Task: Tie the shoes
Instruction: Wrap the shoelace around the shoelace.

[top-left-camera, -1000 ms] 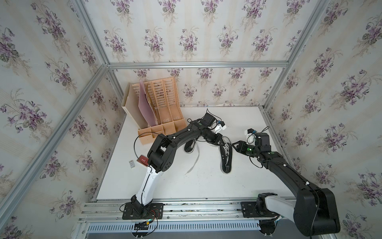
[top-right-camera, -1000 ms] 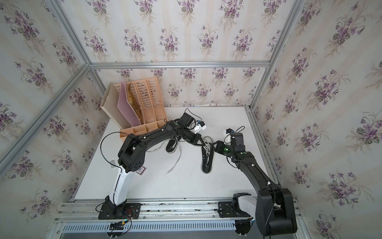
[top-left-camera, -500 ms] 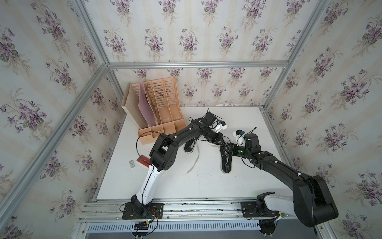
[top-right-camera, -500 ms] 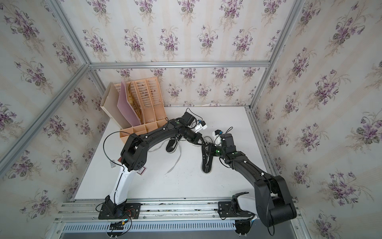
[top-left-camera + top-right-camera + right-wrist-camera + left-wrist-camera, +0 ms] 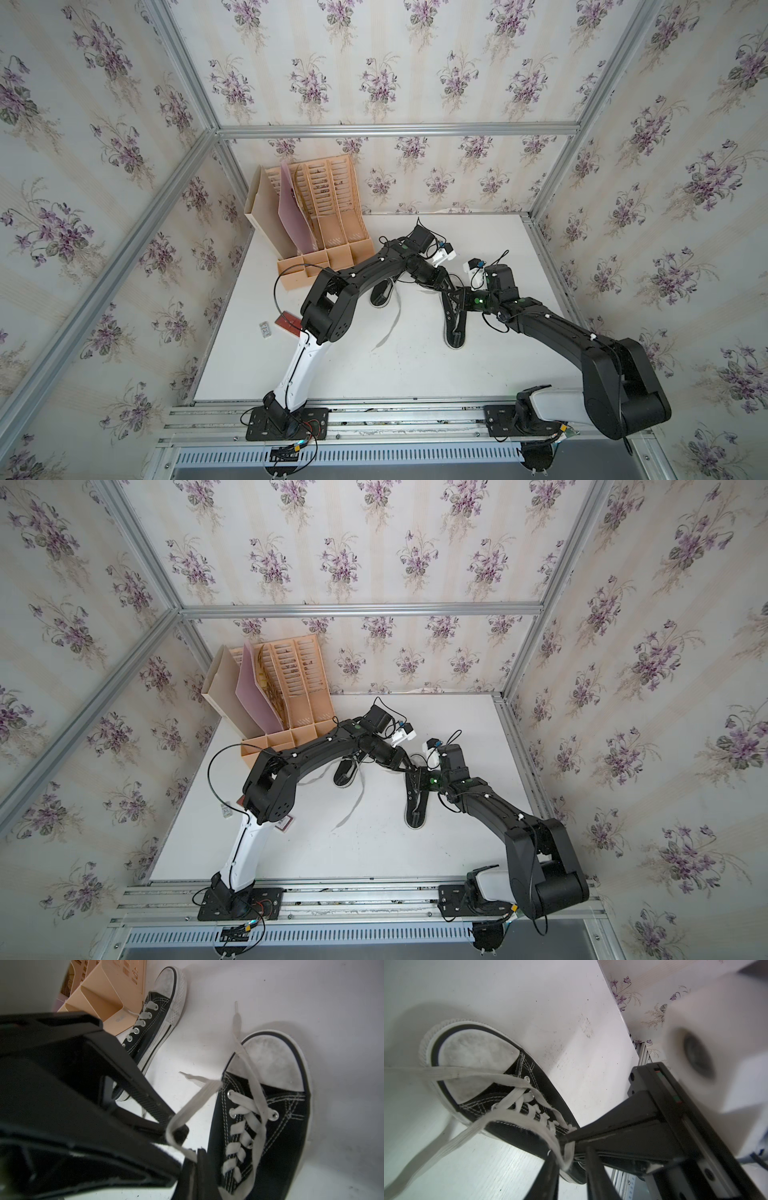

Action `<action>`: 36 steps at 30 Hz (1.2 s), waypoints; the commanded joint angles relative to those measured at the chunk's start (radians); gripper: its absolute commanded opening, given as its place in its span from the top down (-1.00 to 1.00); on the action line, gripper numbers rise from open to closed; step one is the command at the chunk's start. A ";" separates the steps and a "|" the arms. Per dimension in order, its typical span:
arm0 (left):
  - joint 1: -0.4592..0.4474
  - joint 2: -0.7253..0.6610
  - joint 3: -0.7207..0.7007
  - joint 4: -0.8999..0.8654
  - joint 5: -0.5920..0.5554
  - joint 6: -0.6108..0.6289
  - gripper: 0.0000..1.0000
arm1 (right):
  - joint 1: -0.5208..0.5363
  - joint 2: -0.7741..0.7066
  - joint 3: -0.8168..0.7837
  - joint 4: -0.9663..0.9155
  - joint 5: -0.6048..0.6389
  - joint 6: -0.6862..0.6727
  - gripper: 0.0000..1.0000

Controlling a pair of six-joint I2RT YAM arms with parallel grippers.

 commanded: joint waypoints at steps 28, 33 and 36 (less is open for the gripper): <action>0.037 0.262 0.371 -0.120 -0.531 -0.169 -0.26 | 0.000 -0.027 0.016 -0.105 0.017 -0.069 1.00; 0.005 0.313 0.443 -0.106 -0.589 -0.208 -0.25 | 0.001 -0.027 0.017 -0.115 0.011 -0.088 1.00; -0.010 0.333 0.451 -0.091 -0.614 -0.235 -0.23 | 0.001 -0.027 0.013 -0.119 0.010 -0.101 1.00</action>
